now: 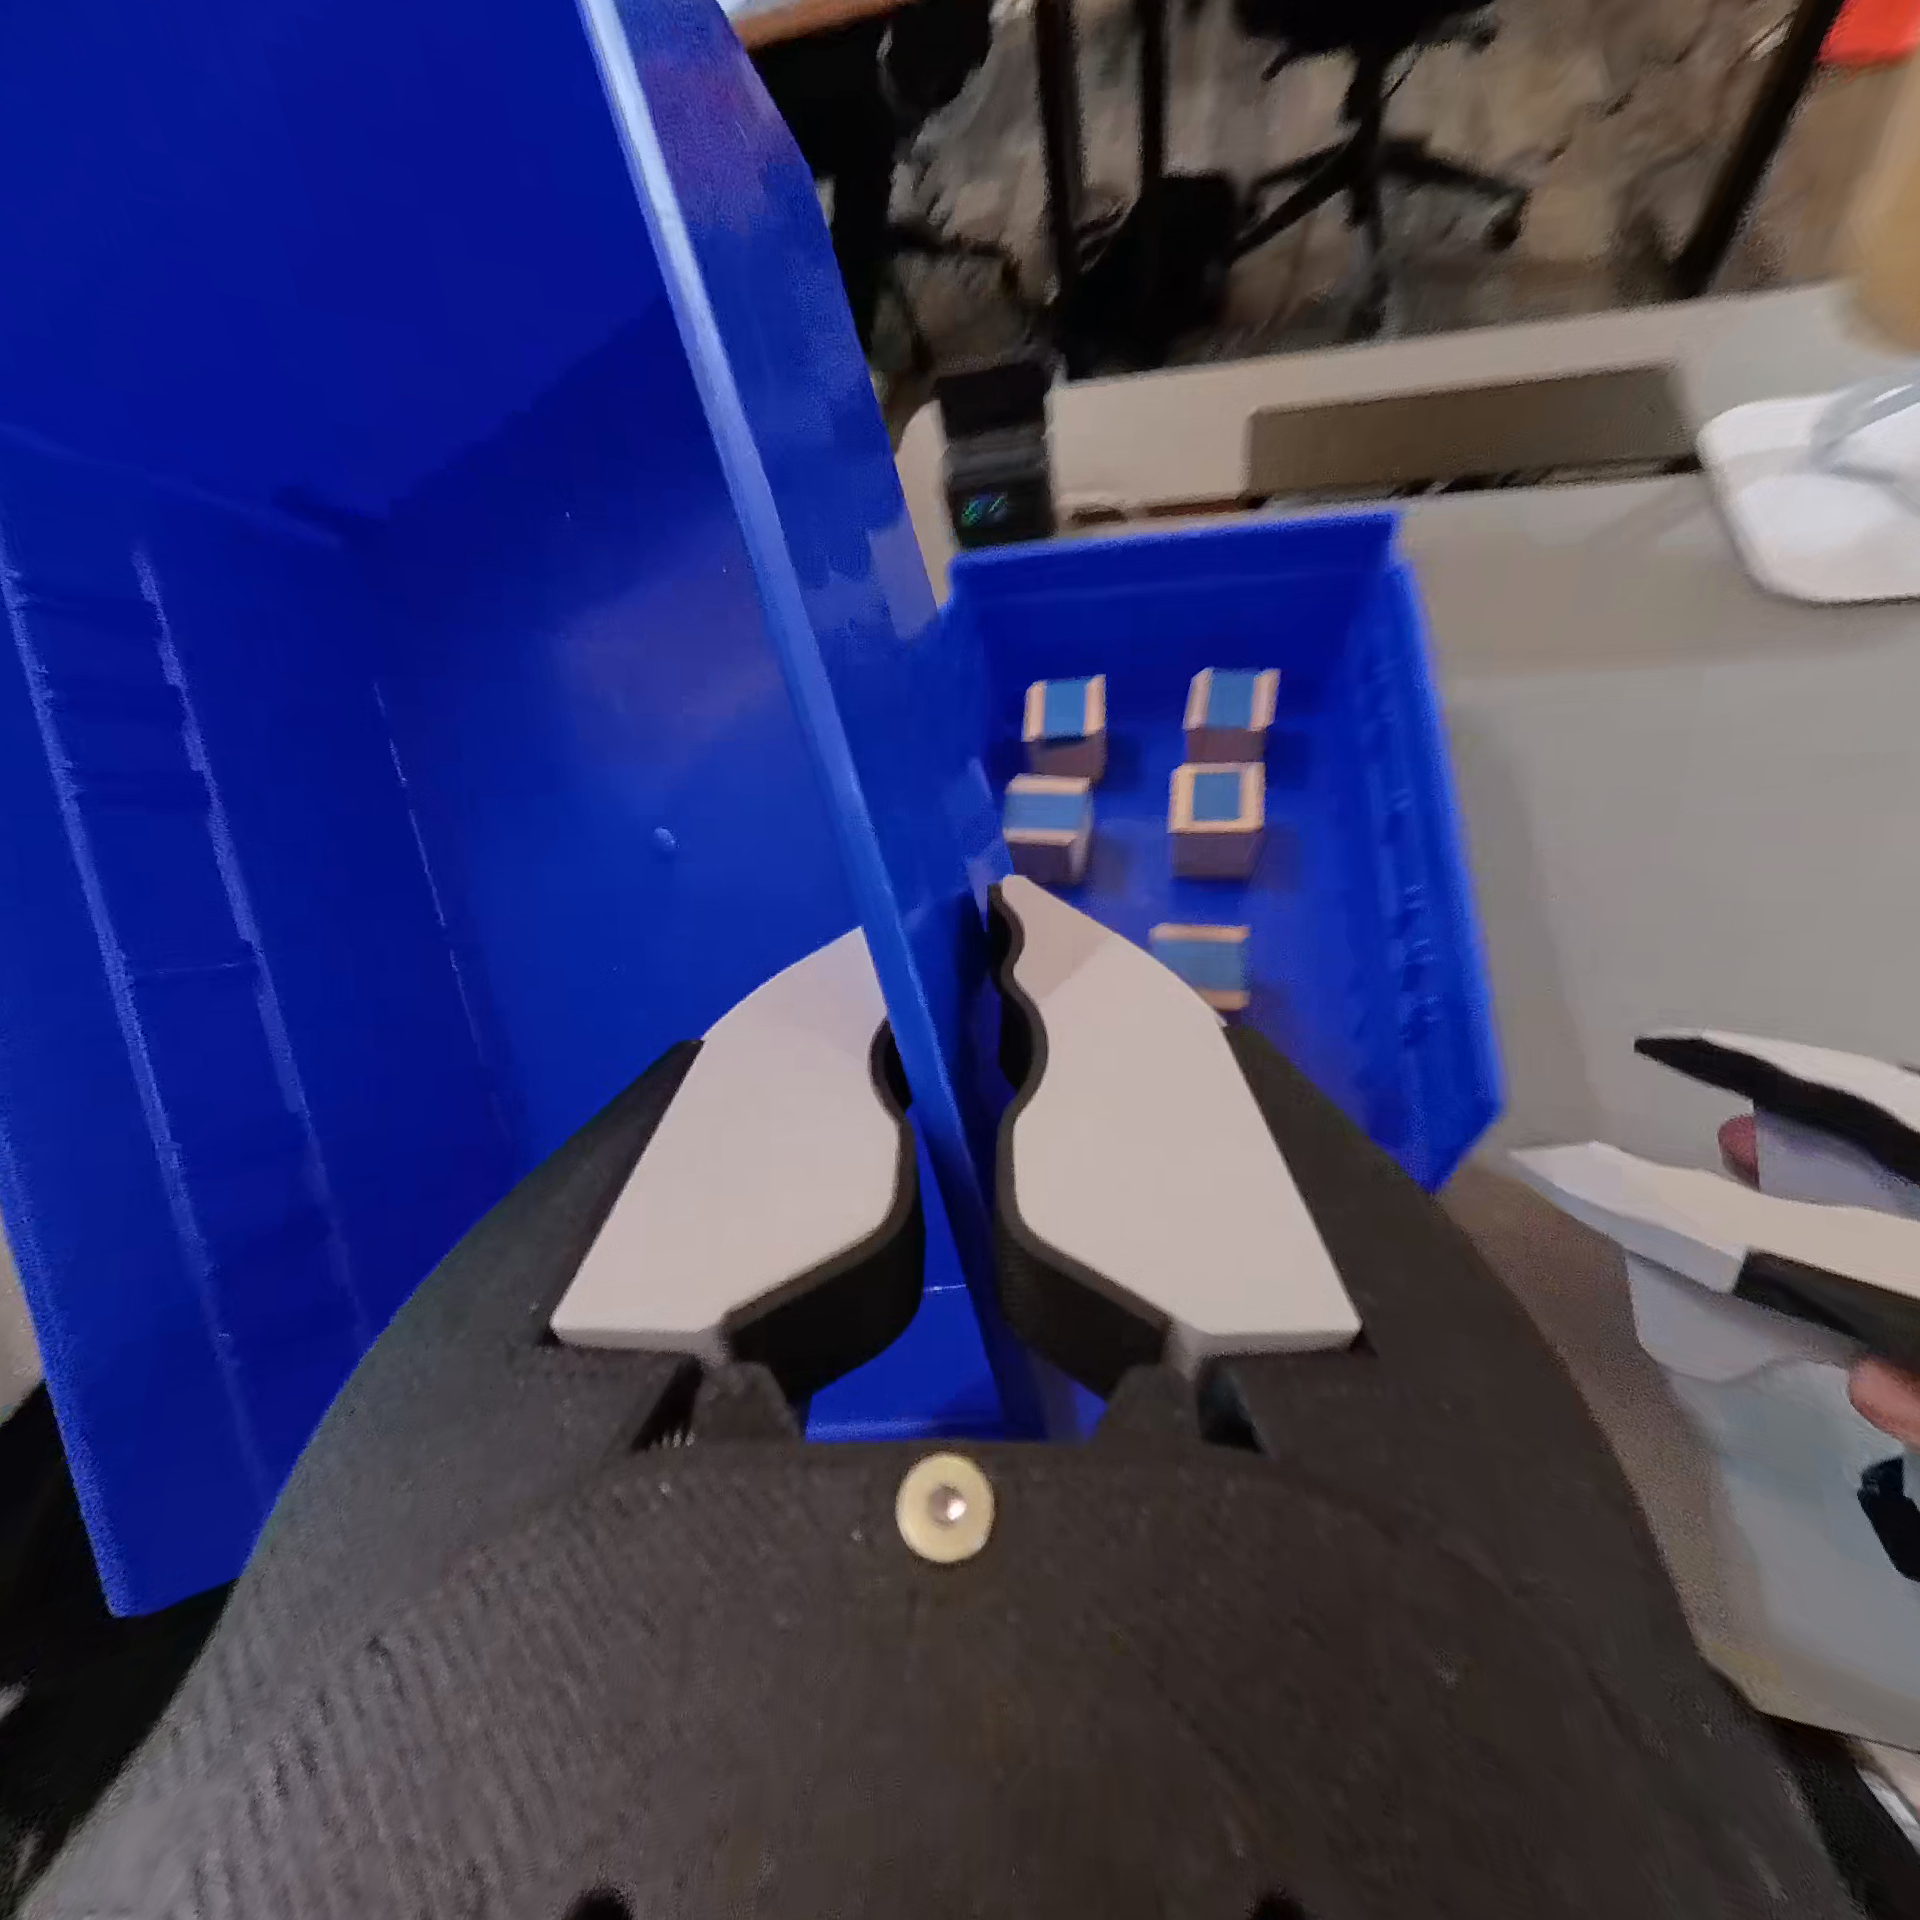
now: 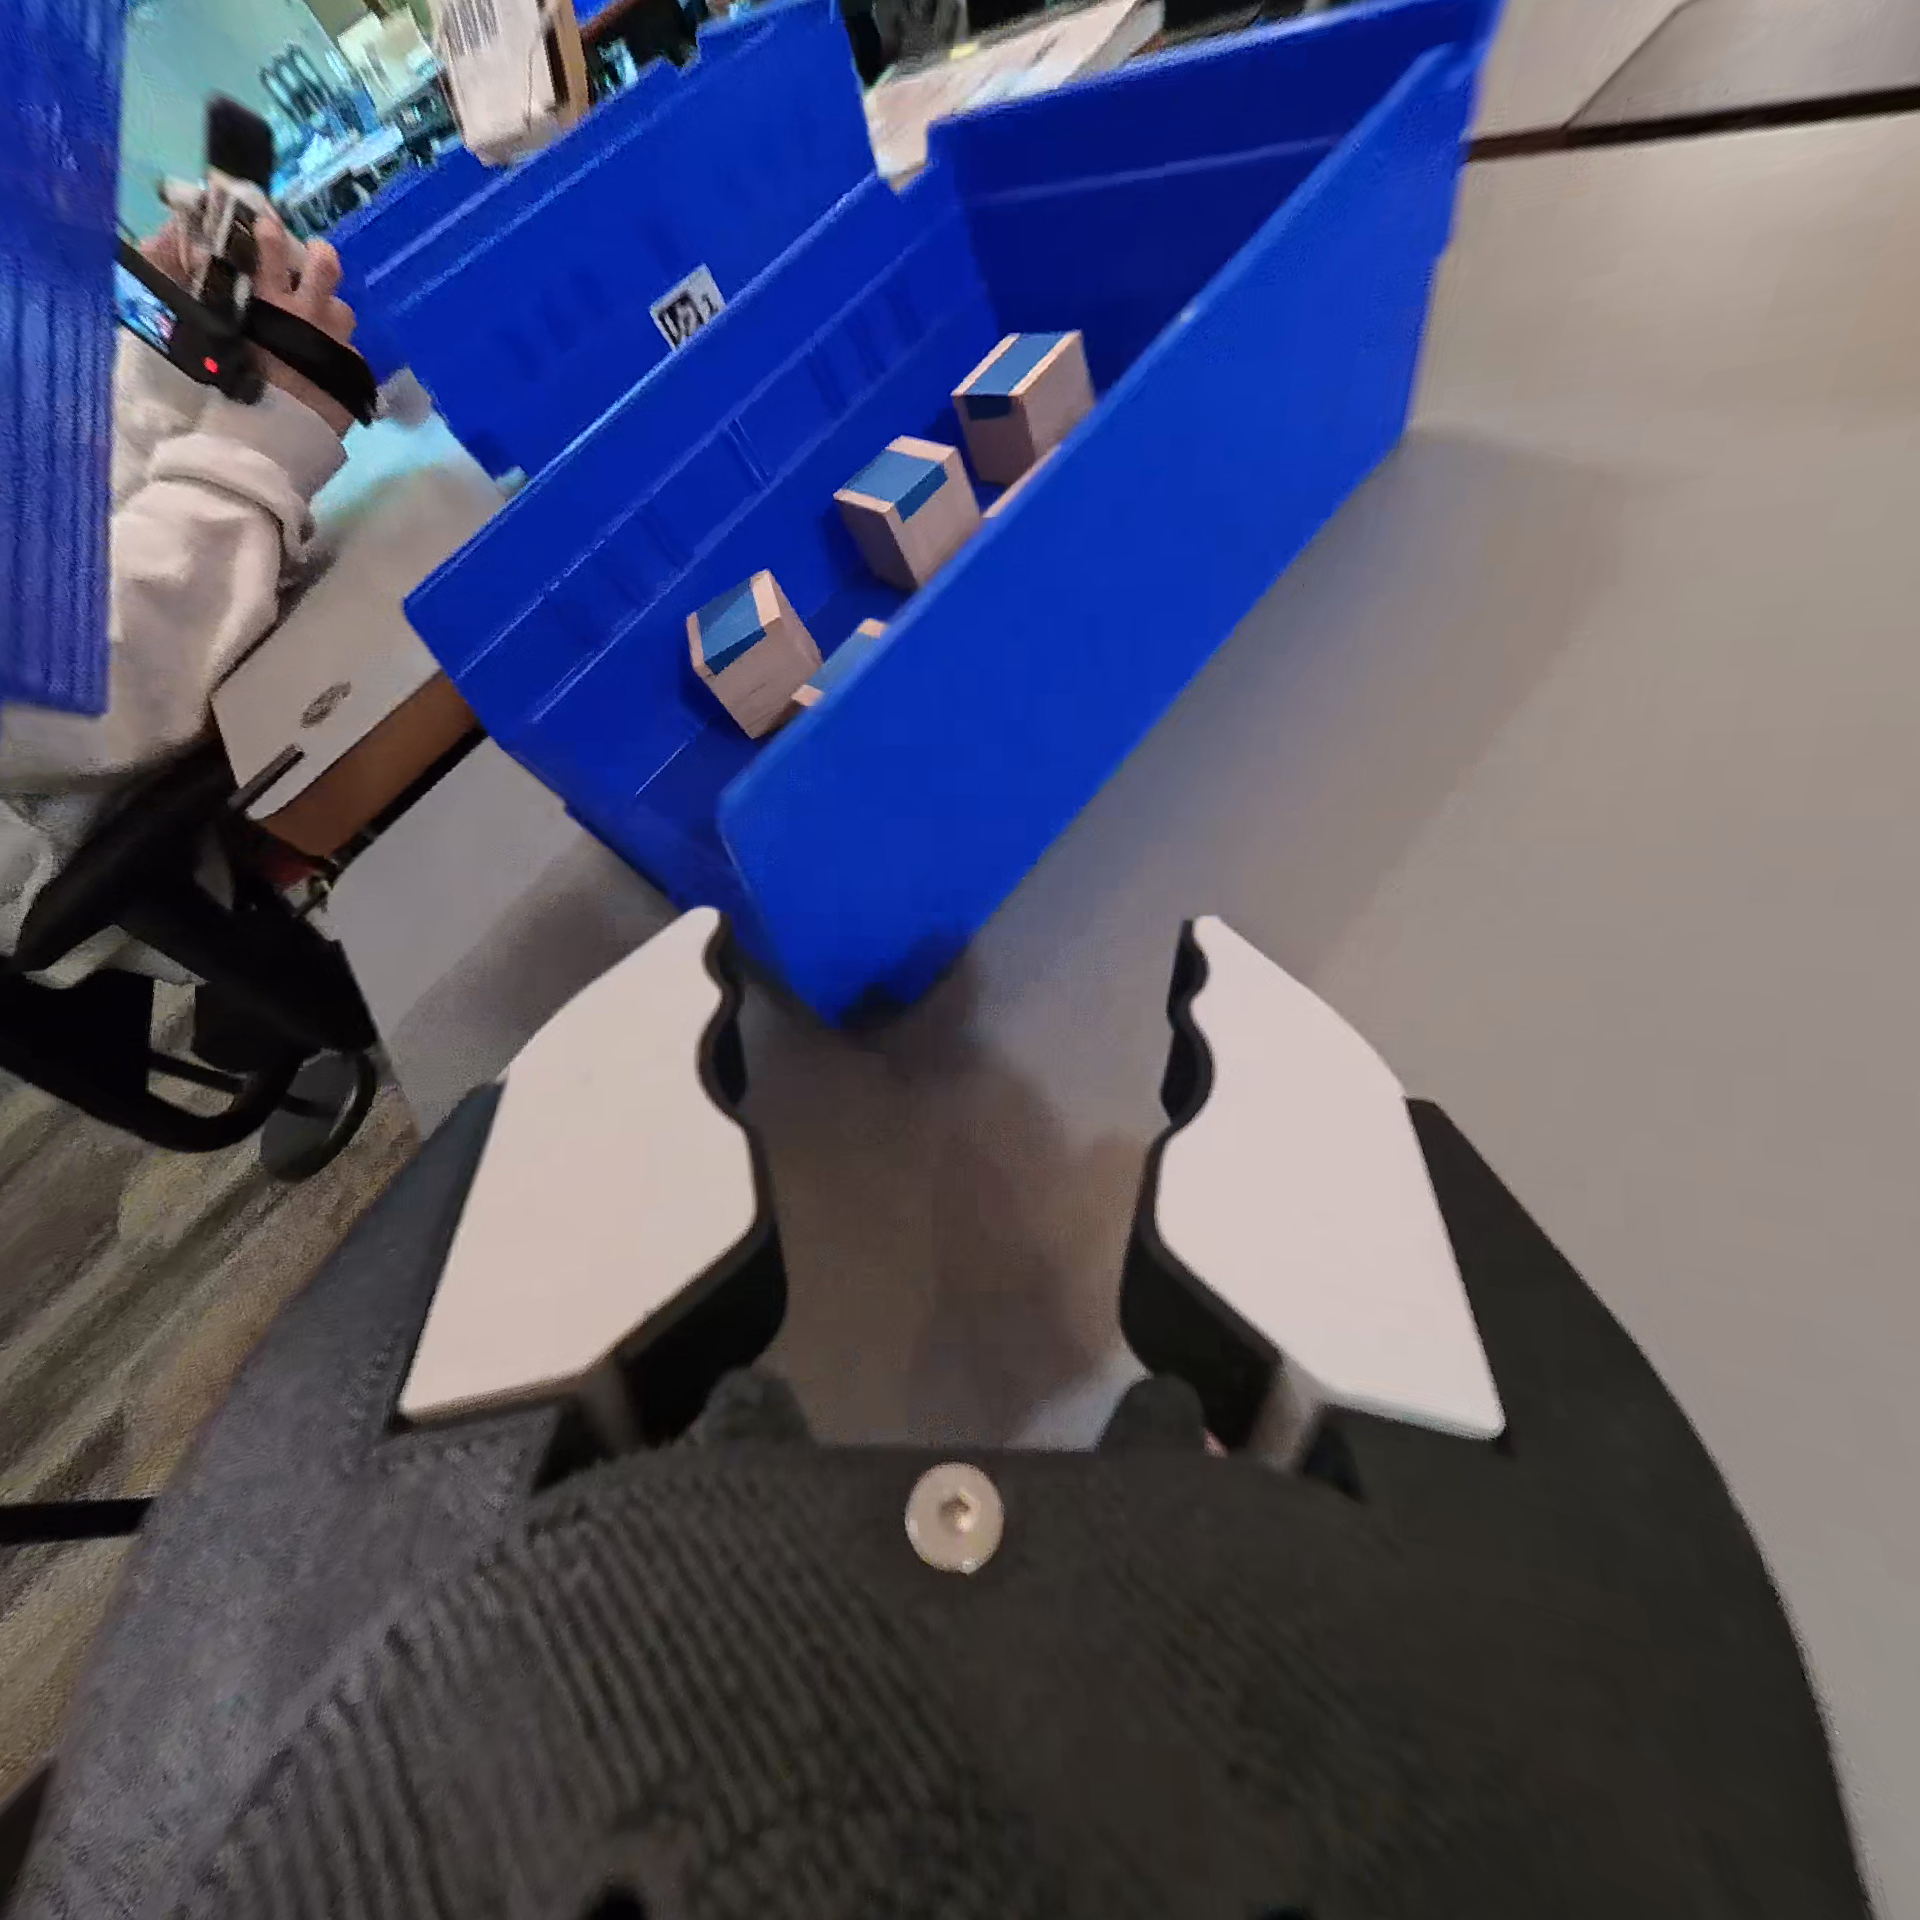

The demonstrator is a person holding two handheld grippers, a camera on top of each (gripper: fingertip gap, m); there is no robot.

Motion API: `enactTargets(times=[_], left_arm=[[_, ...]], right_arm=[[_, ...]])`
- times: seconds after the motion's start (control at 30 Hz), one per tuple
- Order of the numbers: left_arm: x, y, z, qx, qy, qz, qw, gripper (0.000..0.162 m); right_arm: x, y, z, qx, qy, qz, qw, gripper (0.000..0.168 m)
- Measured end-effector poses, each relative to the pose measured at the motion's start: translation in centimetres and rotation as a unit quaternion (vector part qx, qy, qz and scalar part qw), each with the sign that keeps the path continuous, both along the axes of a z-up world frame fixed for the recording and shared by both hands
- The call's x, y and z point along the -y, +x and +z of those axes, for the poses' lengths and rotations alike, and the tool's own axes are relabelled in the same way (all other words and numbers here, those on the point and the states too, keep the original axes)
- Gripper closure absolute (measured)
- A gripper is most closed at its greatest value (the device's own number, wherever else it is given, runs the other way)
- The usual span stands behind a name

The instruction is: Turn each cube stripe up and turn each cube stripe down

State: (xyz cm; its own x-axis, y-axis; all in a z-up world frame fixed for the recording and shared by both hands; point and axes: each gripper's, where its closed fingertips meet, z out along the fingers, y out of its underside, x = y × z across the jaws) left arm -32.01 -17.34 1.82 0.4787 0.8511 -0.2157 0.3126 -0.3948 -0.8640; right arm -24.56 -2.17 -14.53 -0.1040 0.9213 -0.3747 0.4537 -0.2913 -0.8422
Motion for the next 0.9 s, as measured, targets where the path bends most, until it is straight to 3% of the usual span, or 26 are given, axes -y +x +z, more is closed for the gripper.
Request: enactTargets(times=[0.13, 0.23, 0.4, 0.53, 0.67, 0.77, 0.9], left_arm=[[-6.3, 4.5, 2.7, -0.030, -0.003, -0.097, 0.995, 0.153], [-12.5, 9.0, 2.9, -0.035, -0.026, -0.183, 0.982, 0.152], [-25.0, 17.5, -0.3, -0.010, -0.041, -0.359, 0.932, 0.152], [-33.5, 24.7, -4.7, 0.023, -0.011, -0.451, 0.892, 0.153], [-38.5, 30.7, -10.8, 0.048, -0.067, -0.525, 0.847, 0.152], [-40.1, 33.6, -14.3, 0.064, -0.110, -0.566, 0.815, 0.154], [-41.2, 34.7, -15.8, 0.021, -0.139, -0.579, 0.803, 0.153]], right_arm=[[-5.9, 6.4, 2.1, -0.040, -0.001, -0.026, 0.999, 0.090], [-12.8, 11.1, 3.5, -0.061, 0.024, -0.083, 0.994, 0.093], [-28.8, 19.8, 5.2, -0.093, 0.102, -0.285, 0.949, 0.095], [-37.1, 27.1, 5.4, -0.103, 0.055, -0.399, 0.909, 0.098], [-41.1, 31.7, 4.5, -0.107, -0.029, -0.465, 0.879, 0.100], [-41.6, 33.8, 3.7, -0.101, -0.028, -0.490, 0.866, 0.103], [-40.1, 34.6, 3.3, -0.090, -0.002, -0.486, 0.869, 0.102]])
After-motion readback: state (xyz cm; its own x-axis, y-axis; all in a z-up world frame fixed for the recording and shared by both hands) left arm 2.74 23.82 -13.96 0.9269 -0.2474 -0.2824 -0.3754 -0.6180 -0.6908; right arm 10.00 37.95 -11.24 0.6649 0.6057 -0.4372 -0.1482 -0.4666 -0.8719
